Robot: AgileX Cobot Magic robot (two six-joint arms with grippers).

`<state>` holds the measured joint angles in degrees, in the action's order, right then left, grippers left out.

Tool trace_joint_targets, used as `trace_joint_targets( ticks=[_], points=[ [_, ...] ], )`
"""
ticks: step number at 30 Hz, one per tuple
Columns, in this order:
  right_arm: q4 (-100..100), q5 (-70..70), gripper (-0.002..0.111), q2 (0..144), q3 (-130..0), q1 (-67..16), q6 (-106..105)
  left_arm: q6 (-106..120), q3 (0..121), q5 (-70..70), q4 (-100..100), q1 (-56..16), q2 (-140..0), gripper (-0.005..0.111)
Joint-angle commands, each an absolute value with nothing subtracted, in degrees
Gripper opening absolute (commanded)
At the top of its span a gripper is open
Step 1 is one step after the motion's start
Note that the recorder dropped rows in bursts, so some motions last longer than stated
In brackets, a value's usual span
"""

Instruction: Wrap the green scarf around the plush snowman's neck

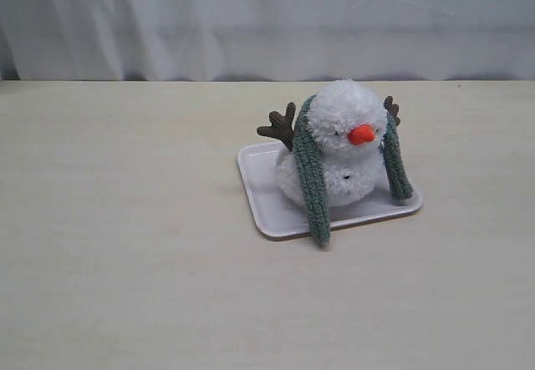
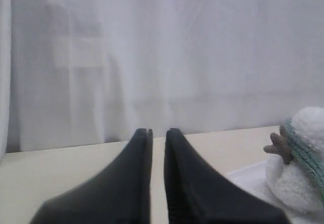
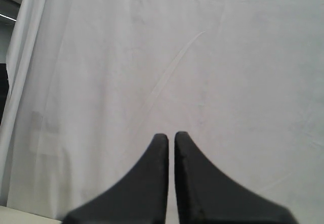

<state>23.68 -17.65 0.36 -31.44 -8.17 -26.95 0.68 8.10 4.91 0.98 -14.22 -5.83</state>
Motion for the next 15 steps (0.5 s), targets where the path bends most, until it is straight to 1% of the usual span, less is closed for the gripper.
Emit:
trace_joint_targets(
  ticks=[1, 8, 15],
  points=[
    [23.74, -17.91, 0.004, 0.00, -31.27, -8.18, -27.26, -4.66, 6.12, 4.31, -2.94, -12.00, -1.89, 0.010],
    [23.74, -17.91, 0.004, 0.00, -31.27, -8.18, -27.26, -2.97, 3.05, 4.32, -2.93, -10.10, 0.00, 0.010],
    [23.74, -18.01, 0.004, 0.00, -31.27, -8.18, -27.26, -0.49, 0.00, 3.74, -2.82, -4.83, 0.00, 0.010]
  ],
)
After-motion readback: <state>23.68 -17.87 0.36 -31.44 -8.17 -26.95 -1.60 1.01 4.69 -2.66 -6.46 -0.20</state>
